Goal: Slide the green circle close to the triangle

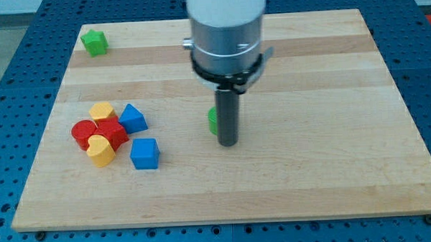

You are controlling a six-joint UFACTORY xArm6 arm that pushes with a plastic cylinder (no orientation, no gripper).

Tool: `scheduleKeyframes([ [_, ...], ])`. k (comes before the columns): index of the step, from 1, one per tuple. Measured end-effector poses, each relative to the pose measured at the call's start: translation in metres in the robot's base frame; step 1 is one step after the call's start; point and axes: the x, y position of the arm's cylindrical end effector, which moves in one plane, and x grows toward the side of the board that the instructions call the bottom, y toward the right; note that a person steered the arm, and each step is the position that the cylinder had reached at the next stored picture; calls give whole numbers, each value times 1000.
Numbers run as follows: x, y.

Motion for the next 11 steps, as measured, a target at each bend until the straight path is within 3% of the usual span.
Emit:
scheduleKeyframes([
  [1,-9,27],
  [2,-45,46],
  [3,-48,21],
  [4,-17,-15],
  [5,-13,-25],
  [6,-14,0],
  [7,7,-12],
  [9,8,-105],
  [10,8,-97],
  [11,0,-54],
])
